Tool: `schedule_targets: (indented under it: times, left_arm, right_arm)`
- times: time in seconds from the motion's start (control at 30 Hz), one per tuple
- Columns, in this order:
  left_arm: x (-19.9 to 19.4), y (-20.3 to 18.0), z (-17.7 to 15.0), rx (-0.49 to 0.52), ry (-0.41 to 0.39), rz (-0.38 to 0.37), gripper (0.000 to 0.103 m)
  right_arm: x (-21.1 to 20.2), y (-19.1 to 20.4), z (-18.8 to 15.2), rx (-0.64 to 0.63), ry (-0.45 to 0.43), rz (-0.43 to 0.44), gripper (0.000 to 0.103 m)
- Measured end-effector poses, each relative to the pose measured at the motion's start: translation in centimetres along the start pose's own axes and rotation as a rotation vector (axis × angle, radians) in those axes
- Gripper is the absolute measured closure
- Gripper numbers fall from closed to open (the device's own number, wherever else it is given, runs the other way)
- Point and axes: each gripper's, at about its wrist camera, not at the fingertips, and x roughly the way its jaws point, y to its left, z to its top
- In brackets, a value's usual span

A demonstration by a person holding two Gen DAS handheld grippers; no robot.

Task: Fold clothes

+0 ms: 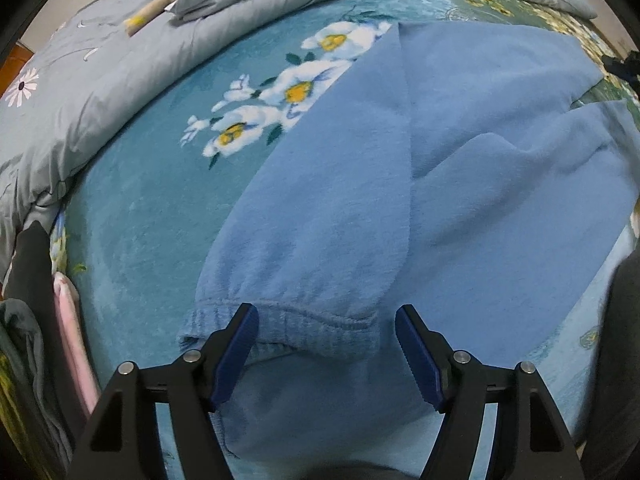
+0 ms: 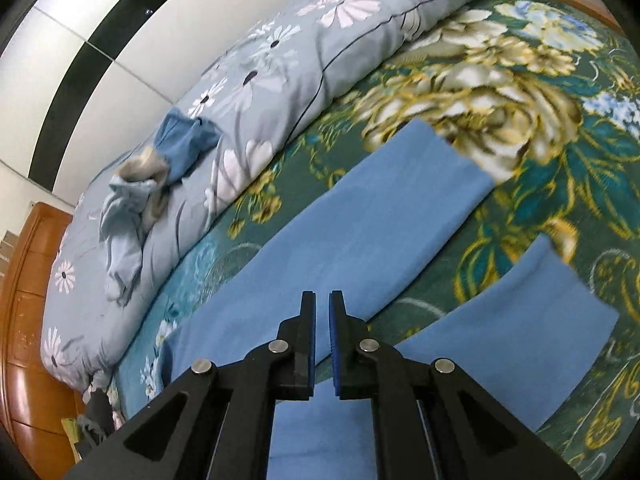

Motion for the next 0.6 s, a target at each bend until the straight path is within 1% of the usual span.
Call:
schedule_targets:
  times: [0.03, 0.1, 0.13, 0.17, 0.2, 0.23, 0.27, 0.3, 0.37, 0.43, 0.5, 0.6]
  left_arm:
    - [0.0, 0.1, -0.1, 0.005, 0.001, 0.003, 0.029]
    - [0.0, 0.2, -0.1, 0.017, 0.005, 0.014, 0.034]
    - [0.0, 0.3, -0.1, 0.020, 0.006, 0.011, 0.043]
    - [0.0, 0.6, 0.0, 0.008, 0.006, -0.012, 0.052]
    - [-0.1, 0.9, 0.0, -0.007, 0.006, -0.029, 0.055]
    - [-0.1, 1.2, 0.1, -0.022, 0.005, -0.041, 0.063]
    - [-0.2, 1.6, 0.2, -0.036, 0.001, -0.052, 0.073]
    - [-0.3, 2.0, 0.4, -0.050, -0.006, -0.059, 0.077]
    - [-0.6, 3.2, 0.8, -0.087, -0.029, -0.065, 0.081]
    - [-1.0, 5.2, 1.4, -0.144, -0.060, -0.063, 0.086]
    - [-1.3, 7.5, 2.3, -0.205, -0.085, -0.055, 0.086]
    - [-1.2, 10.6, 3.5, -0.268, -0.111, -0.036, 0.088]
  right_arm:
    - [0.2, 0.1, -0.2, -0.001, 0.005, 0.001, 0.097]
    - [0.4, 0.2, -0.3, 0.000, 0.011, 0.001, 0.097]
    - [0.5, 0.3, -0.4, 0.000, 0.014, 0.000, 0.097]
    - [0.6, 0.4, -0.4, -0.001, 0.016, -0.001, 0.097]
    - [0.7, 0.5, -0.4, -0.002, 0.018, -0.003, 0.097]
    - [0.8, 0.5, -0.4, -0.003, 0.019, -0.005, 0.097]
    - [0.9, 0.6, -0.4, -0.003, 0.020, -0.007, 0.097]
    - [0.9, 0.6, -0.4, -0.004, 0.021, -0.009, 0.097]
    - [1.1, 0.8, -0.4, -0.006, 0.024, -0.013, 0.097]
    - [1.3, 0.8, -0.4, -0.009, 0.028, -0.018, 0.097]
    - [1.6, 0.9, -0.5, -0.012, 0.033, -0.024, 0.097]
    - [2.0, 0.9, -0.5, -0.011, 0.042, -0.033, 0.097]
